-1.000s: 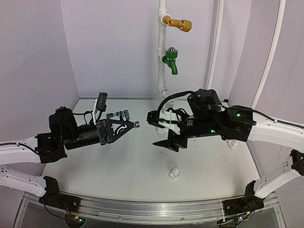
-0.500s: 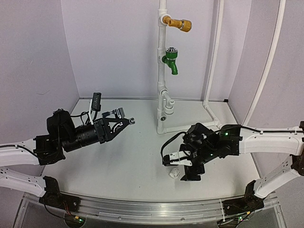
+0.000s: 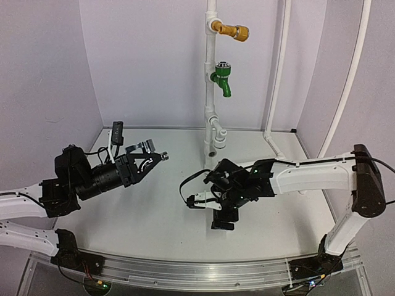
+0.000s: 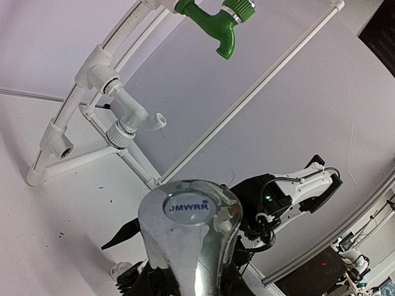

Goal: Install the water faucets

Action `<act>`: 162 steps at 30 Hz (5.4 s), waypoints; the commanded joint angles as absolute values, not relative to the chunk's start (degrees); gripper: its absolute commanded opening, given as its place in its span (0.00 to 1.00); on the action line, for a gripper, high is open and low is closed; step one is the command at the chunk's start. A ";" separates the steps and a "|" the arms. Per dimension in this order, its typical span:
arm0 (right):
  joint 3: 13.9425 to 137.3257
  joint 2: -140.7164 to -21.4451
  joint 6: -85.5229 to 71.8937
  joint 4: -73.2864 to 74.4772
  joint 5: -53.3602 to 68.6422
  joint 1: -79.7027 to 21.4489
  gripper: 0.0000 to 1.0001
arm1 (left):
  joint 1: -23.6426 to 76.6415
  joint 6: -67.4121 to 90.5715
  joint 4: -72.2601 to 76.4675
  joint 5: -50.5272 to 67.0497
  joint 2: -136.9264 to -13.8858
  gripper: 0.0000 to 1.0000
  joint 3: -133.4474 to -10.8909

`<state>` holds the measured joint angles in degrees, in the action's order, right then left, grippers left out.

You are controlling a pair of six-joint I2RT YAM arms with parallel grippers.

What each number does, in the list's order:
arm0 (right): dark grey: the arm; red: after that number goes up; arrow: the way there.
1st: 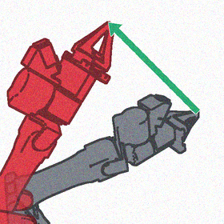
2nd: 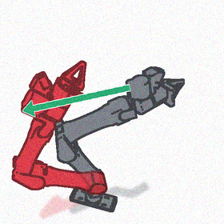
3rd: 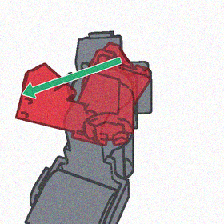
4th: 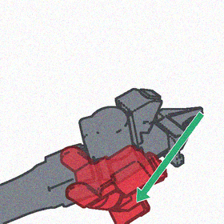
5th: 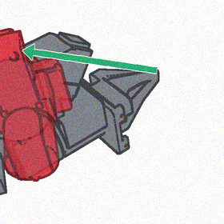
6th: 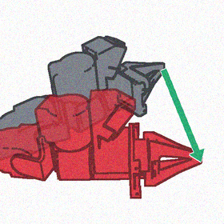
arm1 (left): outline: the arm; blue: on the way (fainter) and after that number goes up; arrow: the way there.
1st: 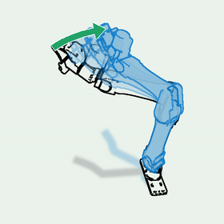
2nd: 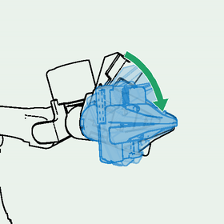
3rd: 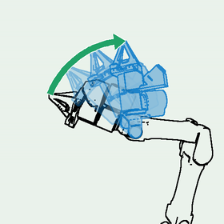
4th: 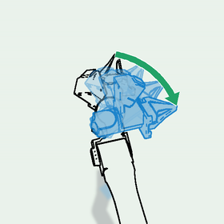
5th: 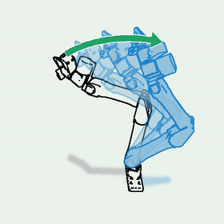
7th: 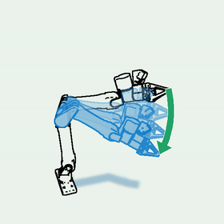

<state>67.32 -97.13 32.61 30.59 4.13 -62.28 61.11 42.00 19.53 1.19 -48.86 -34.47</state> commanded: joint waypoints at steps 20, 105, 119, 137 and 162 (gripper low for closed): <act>68.82 -105.56 31.26 29.45 -6.75 -62.26 0.98 | 60.91 41.18 21.37 -1.47 -46.15 0.00 -33.87; 70.54 -109.61 13.81 36.01 8.09 -48.88 0.52 | 60.64 41.86 17.85 -6.62 -46.27 0.00 -34.99; 71.76 -109.62 16.07 37.12 9.02 -48.94 0.12 | 60.63 41.76 17.97 -7.17 -46.57 0.00 -34.53; 82.81 -83.60 32.48 32.86 24.83 -50.23 0.00 | 60.46 41.06 20.20 -1.17 -44.42 0.00 -33.48; 62.08 -63.87 64.07 -10.57 18.44 -64.58 0.00 | 60.47 46.70 37.00 32.38 -58.64 0.00 -43.78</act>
<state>63.76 -65.55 58.26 -1.43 17.51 -63.68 60.69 45.32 30.44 28.49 -58.33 -40.18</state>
